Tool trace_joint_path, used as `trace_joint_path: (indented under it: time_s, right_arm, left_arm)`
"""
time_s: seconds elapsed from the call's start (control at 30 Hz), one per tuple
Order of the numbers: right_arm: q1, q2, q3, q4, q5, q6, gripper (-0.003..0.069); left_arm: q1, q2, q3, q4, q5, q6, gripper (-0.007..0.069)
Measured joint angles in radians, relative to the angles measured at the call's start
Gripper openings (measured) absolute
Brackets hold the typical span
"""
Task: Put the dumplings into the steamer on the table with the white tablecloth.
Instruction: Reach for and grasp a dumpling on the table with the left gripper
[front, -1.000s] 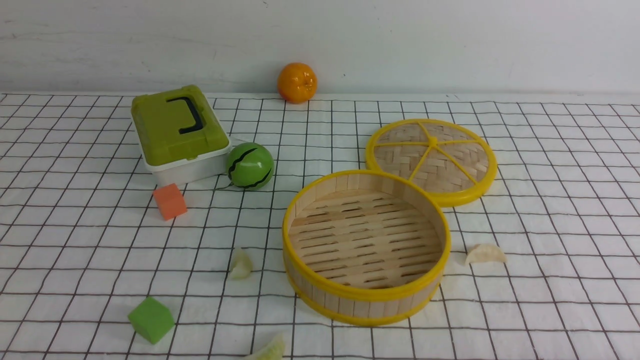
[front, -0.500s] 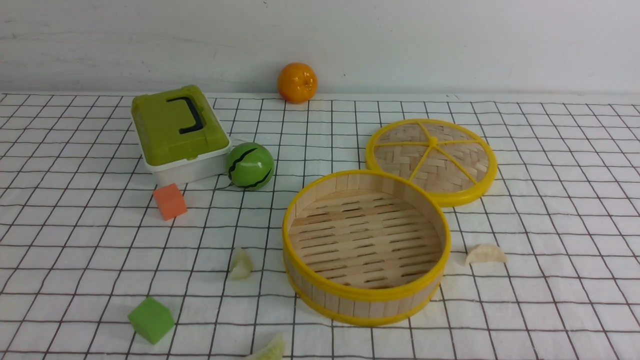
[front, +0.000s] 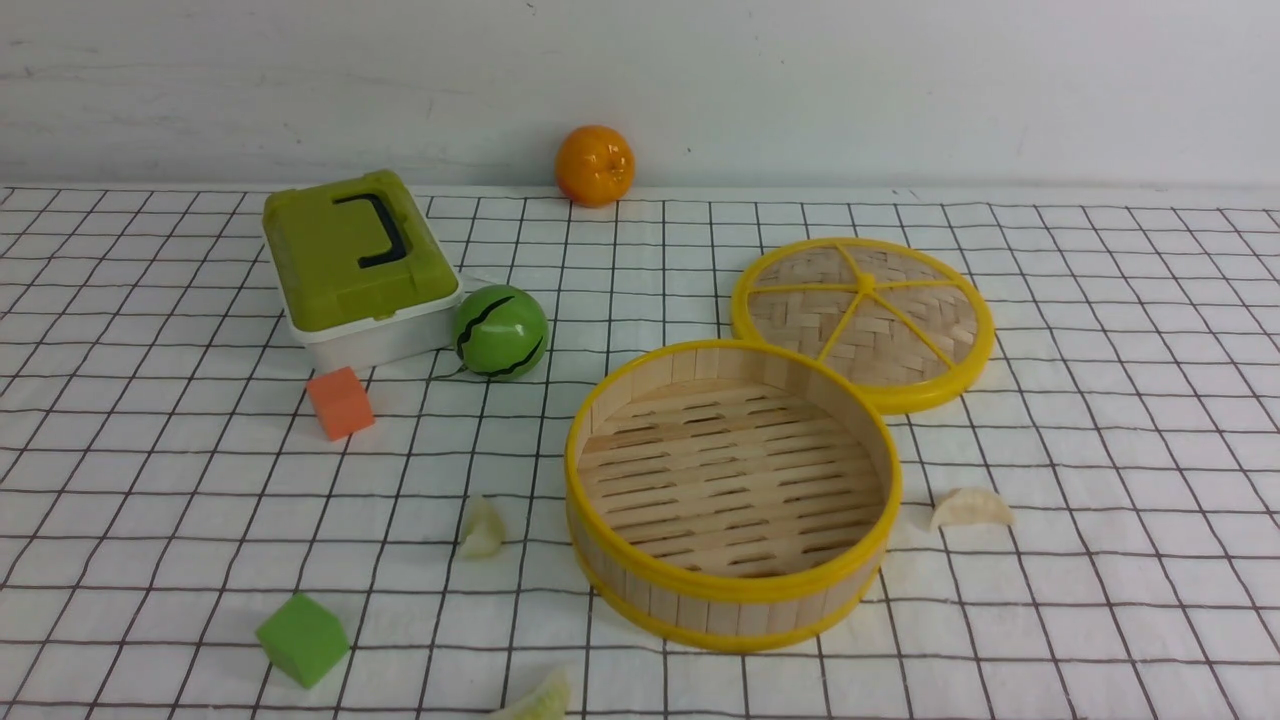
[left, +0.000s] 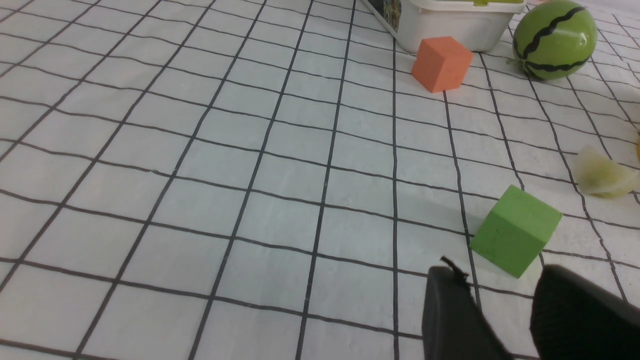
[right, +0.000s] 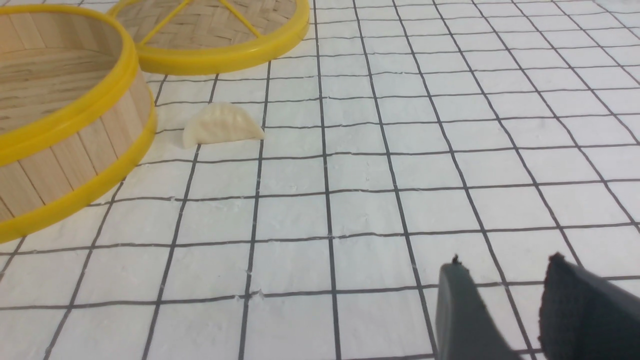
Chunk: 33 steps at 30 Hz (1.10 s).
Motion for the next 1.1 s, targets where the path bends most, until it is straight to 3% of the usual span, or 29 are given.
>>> trace_joint_path:
  time_s: [0.8, 0.93, 1.0, 1.03, 1.1]
  right_arm:
    - [0.000, 0.000, 0.000, 0.019, -0.006, 0.000, 0.0240]
    - [0.000, 0.000, 0.000, 0.100, -0.008, 0.000, 0.0240]
    - [0.000, 0.000, 0.002, 0.198, -0.018, 0.000, 0.0240]
    - [0.000, 0.000, 0.003, 0.208, -0.020, 0.000, 0.0240]
    - [0.000, 0.000, 0.007, 0.373, -0.033, 0.004, 0.0240]
  left_arm:
    - [0.000, 0.000, 0.000, -0.012, -0.044, -0.003, 0.0239]
    - [0.000, 0.000, 0.000, -0.133, -0.093, -0.064, 0.0239]
    - [0.000, 0.000, 0.000, -0.300, -0.125, -0.179, 0.0239]
    - [0.000, 0.000, 0.000, -0.317, -0.130, -0.190, 0.0239]
    - [0.000, 0.000, 0.000, -0.543, -0.149, -0.352, 0.0239]
